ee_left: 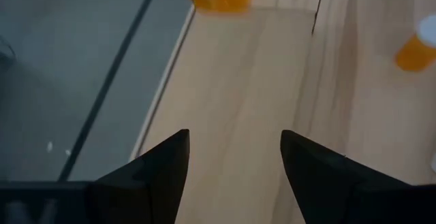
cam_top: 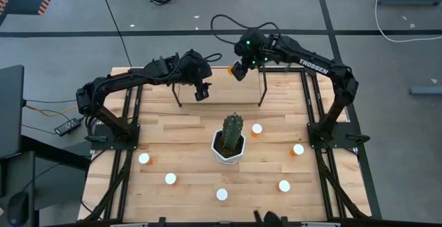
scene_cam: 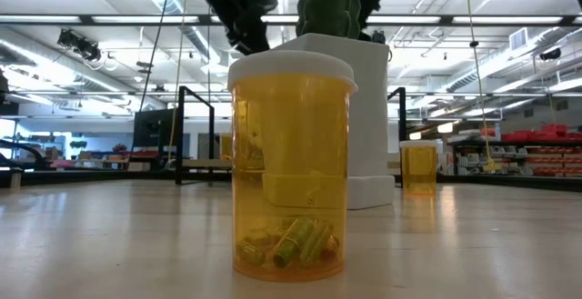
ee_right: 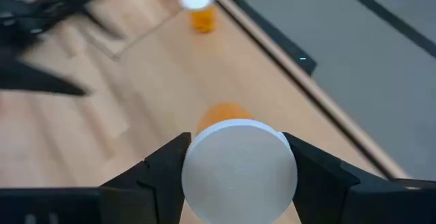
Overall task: Pick and place medicine bottles onto shelf by color
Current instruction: Put the orange medicine bottle on the shelf
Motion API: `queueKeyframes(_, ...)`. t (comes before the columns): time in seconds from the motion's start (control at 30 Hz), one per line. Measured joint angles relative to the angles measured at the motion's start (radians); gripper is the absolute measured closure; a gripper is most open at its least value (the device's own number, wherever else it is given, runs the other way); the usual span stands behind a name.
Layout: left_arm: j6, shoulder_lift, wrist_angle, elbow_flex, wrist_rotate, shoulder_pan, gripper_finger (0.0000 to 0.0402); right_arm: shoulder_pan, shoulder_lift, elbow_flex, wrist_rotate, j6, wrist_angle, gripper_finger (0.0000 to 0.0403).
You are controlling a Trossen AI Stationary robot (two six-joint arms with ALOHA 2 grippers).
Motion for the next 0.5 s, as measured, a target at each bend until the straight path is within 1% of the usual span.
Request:
queueKeyframes(0.17, -0.021, -0.034, -0.036, 0.000, 0.000, 0.001, 0.0170, -0.089, 0.018, -0.024, 0.005, -0.066, -0.027, 0.0187)
queueKeyframes(0.3, -0.080, -0.080, -0.039, 0.000, 0.001, 0.001, 0.0172, -0.154, 0.038, -0.024, 0.009, -0.103, -0.031, 0.0186)
queueKeyframes(0.4, -0.129, -0.116, -0.077, 0.000, 0.001, 0.001, 0.0173, -0.178, 0.064, -0.024, 0.005, -0.145, -0.024, 0.0185)
queueKeyframes(0.5, -0.146, -0.144, -0.131, 0.000, 0.000, 0.001, 0.0173, -0.176, 0.103, -0.023, -0.019, -0.239, -0.031, 0.0185)
